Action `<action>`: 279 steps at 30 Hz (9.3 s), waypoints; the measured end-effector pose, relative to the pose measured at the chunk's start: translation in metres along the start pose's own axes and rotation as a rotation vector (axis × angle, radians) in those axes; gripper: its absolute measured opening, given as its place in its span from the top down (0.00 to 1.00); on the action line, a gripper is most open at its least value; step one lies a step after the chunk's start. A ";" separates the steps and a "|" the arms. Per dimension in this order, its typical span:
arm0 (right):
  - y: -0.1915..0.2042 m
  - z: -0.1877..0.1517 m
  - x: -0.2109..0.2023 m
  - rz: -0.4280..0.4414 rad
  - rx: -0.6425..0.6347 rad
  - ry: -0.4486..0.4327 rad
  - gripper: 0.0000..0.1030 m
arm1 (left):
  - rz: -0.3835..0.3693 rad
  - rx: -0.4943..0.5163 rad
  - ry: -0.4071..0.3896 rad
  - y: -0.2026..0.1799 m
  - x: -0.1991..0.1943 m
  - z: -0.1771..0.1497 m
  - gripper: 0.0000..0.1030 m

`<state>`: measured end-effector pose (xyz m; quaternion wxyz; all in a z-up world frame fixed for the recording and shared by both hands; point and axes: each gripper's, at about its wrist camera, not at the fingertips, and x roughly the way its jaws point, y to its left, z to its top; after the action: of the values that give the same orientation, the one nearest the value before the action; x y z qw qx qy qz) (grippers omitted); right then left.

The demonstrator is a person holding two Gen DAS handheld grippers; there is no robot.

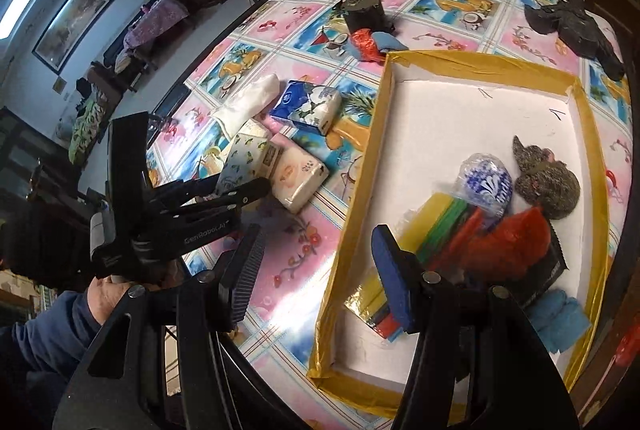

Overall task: Organize soft objects
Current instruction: 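Open both grippers in the tray, then grasp the lemon-print tissue pack with the left, then grasp the pink tissue pack with the right gripper while the left lifts the lemon-print pack, then carry the pink pack and lemon-print pack over the tray with both grippers, then lower both tissue packs into the tray and open both grippers, then move both open grippers back toward the tissue packs on the table, then grasp the blue Vinda tissue pack with the right gripper while the left grasps the white Face pack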

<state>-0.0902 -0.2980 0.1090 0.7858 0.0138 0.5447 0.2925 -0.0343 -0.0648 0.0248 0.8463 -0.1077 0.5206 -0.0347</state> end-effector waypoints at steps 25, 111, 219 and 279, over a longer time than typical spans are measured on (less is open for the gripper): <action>0.082 0.035 0.154 -0.125 -0.364 0.264 0.42 | 0.061 0.006 0.012 0.059 -0.021 -0.039 0.49; -0.083 -0.042 -0.056 -0.075 0.076 -0.054 0.48 | -0.018 0.199 -0.153 -0.164 -0.083 -0.051 0.49; -0.009 0.025 -0.007 -0.088 0.034 -0.042 0.21 | -0.124 0.035 -0.184 -0.070 -0.092 -0.018 0.30; 0.062 0.099 0.175 -0.195 -0.108 0.223 0.46 | -0.174 0.075 0.019 0.048 -0.005 0.026 0.31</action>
<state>0.0095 -0.1340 0.0217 0.7448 -0.1142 0.6108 0.2433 -0.0160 -0.0133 0.0300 0.8384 -0.1206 0.5157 -0.1287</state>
